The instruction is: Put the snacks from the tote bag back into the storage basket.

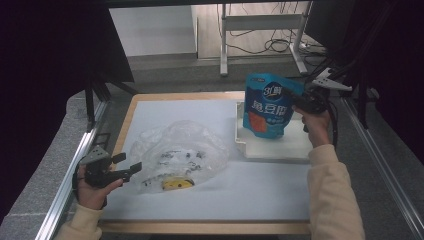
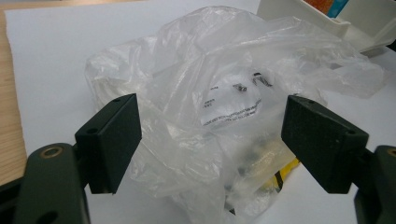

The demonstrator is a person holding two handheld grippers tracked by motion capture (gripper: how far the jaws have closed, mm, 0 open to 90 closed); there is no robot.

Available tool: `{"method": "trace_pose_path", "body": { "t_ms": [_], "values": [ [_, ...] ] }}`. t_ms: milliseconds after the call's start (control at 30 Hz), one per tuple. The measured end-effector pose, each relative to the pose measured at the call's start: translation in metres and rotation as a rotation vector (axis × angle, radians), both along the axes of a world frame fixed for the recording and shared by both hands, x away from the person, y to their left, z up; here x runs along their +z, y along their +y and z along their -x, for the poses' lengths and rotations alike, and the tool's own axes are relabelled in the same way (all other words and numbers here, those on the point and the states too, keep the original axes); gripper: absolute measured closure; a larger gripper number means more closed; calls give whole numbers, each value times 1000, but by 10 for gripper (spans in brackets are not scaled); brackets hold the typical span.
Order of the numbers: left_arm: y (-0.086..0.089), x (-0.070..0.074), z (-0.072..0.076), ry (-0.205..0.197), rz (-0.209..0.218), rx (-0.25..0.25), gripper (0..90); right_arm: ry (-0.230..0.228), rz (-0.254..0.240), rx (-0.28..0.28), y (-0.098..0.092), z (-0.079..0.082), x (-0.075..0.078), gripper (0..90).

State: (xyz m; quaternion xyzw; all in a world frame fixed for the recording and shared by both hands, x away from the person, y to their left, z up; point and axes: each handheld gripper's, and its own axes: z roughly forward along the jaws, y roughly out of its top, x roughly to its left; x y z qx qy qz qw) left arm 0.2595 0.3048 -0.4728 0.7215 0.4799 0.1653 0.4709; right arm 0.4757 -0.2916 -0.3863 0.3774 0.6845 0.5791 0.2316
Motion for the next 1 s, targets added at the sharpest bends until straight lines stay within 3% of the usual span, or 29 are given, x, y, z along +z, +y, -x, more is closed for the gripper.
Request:
{"method": "trace_pose_path", "body": {
  "t_ms": [267, 400, 667, 1000],
  "values": [
    [3, 2, -1, -9, 3, -1, 204, 23, 18, -54, 3, 11, -3, 518],
    [2, 2, -1, -9, 5, -1, 204, 36, 19, -71, 2, 18, -3, 495],
    [-2, 2, 3, -12, 5, -17, 206, 94, 23, -163, -6, 40, -6, 427],
    [-7, 4, 7, -17, 7, -26, 206, 101, 3, -147, -18, 79, -11, 418]
  ]
}}
